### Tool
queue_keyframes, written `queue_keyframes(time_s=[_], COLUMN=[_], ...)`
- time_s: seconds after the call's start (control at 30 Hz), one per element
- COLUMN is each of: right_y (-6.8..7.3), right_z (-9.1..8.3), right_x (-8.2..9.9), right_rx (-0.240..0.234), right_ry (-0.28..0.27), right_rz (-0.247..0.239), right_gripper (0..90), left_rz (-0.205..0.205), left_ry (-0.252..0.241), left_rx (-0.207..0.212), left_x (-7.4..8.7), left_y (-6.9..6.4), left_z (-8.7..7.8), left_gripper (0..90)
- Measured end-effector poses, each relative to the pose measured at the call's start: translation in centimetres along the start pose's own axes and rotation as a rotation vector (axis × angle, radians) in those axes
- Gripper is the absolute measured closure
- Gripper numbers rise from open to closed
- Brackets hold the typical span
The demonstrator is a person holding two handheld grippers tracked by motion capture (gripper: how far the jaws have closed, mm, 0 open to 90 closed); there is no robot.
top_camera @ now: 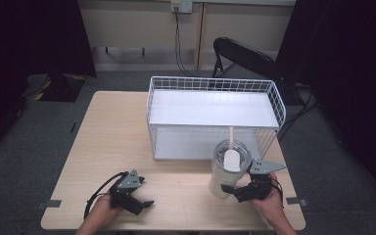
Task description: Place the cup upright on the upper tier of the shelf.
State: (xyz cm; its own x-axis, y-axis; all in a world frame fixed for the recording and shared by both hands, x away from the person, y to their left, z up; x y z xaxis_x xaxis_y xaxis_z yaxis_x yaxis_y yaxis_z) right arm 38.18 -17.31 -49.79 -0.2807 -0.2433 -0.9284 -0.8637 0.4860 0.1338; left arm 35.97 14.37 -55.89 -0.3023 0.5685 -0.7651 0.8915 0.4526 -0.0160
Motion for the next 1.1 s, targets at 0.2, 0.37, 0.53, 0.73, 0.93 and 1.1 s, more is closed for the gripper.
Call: queue_keyframes(time_s=[0.2, 0.37, 0.53, 0.73, 0.93, 1.1], right_y=[-0.1, -0.1, -0.2, -0.2, -0.3, -0.3], right_z=[0.2, 0.3, 0.4, 0.4, 0.7, 1.2], right_x=[0.0, 0.0, 0.0, -0.1, -0.1, -0.1], right_rx=[-0.009, -0.018, -0.022, -0.028, -0.057, -0.073], right_ry=[-0.002, -0.015, -0.032, -0.043, -0.057, -0.064], right_rz=[-0.003, -0.008, -0.012, -0.016, -0.018, -0.018], right_gripper=[8.0, 7.9, 7.8, 7.6, 6.6, 6.2], left_rz=[0.000, 0.000, 0.000, 0.000, 0.000, 0.001], left_ry=[0.000, 0.000, 0.000, 0.000, -0.001, -0.001], left_rx=[0.000, 0.000, 0.000, 0.000, -0.001, -0.001], left_x=[0.0, 0.0, 0.0, 0.0, 0.0, 0.0], left_y=[0.0, 0.0, 0.0, 0.0, 0.0, 0.0], left_z=[0.0, 0.0, 0.0, 0.0, 0.0, 0.0], left_gripper=[8.7, 8.7, 8.7, 8.7, 8.4, 8.4])
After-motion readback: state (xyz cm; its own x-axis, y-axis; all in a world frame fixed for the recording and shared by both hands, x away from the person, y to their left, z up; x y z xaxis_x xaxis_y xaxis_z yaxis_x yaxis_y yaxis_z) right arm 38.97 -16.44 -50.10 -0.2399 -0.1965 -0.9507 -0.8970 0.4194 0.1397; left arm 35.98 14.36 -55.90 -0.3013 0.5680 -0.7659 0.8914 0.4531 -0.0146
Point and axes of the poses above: each handheld gripper's, and its own axes: z roughly forward along the jaws, x roughly out of its underside, y roughly to its left, the point moved 8 cm from there along z, roughly forward along the jaws, and after that the axes turned 3 degrees about -y, right-handed, at the moved point
